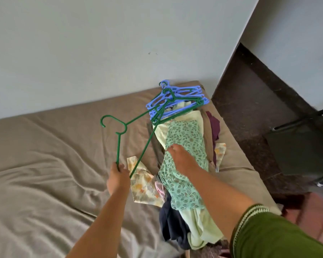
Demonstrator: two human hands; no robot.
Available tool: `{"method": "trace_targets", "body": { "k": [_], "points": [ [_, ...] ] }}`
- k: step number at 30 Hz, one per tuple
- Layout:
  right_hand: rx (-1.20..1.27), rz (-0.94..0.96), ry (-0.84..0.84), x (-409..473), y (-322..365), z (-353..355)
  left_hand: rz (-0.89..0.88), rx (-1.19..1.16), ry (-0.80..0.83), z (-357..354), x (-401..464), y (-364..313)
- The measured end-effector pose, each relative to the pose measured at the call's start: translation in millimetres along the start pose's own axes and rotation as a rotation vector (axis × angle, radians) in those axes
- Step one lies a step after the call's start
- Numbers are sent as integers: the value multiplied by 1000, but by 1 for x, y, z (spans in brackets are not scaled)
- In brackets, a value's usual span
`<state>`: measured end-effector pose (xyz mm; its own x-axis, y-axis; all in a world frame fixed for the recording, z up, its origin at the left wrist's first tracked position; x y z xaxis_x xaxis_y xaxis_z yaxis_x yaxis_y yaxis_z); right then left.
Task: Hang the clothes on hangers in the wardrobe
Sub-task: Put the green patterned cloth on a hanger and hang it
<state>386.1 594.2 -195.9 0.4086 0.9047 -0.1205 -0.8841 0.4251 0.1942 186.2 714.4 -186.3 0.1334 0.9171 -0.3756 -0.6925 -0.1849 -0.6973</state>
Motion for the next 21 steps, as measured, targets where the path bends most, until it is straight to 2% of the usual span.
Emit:
{"method": "trace_targets", "body": {
  "k": [7,13,18,21],
  "points": [
    [-43,-180,117,102,-71,-26,-101,34,-16,-54,44,-17],
    [-191,-185,0,183,-127,-73,-154,-55,-44,-104,94,1],
    [-192,-346,346,224,-157,-96,-170,-103,-72,-125,120,13],
    [-214,-326,390,229,-163,-92,-134,-129,-66,-128,121,13]
  ]
}}
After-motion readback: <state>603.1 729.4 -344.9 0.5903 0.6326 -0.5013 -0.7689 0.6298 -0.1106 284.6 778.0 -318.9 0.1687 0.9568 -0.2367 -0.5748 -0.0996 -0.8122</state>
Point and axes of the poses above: each hand's wrist, its own x-axis towards the middle knuckle, its own z-axis out of the back of the hand, y = z × x, the point moved 1 cm from there along x, towards the middle knuckle, and after that the axes turned 3 degrees about -x, right-handed, at the moved point
